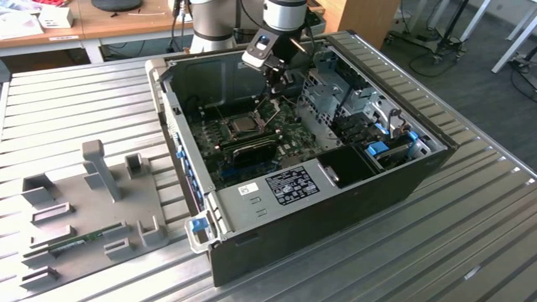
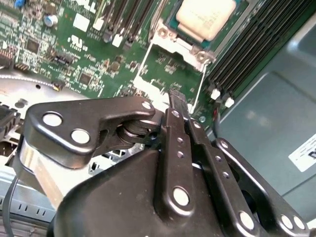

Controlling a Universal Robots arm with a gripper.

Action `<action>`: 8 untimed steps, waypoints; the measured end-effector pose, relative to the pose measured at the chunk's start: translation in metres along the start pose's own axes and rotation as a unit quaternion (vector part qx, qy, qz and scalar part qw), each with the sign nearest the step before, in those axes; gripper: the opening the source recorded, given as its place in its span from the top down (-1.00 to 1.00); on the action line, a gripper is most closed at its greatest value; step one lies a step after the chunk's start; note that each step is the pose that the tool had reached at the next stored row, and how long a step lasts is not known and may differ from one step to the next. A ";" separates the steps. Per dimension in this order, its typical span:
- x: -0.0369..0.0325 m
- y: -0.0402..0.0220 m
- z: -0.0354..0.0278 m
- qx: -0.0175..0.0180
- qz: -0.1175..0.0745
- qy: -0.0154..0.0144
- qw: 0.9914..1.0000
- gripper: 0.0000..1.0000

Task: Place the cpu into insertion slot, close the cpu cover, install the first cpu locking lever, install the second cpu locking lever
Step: 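Close the cpu cover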

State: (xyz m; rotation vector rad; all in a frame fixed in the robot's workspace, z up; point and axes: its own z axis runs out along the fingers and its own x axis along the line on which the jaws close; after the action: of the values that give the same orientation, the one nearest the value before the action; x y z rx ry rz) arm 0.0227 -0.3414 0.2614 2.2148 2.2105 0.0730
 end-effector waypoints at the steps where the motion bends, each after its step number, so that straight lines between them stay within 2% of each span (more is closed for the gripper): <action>1: 0.0000 0.0020 0.0001 0.000 0.000 0.000 1.000 0.79; 8: 0.0000 0.0153 0.0009 0.000 0.000 0.000 1.000 0.79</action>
State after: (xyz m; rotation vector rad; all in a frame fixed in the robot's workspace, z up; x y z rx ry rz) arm 0.0380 -0.3414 0.2612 2.2147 2.2106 0.0729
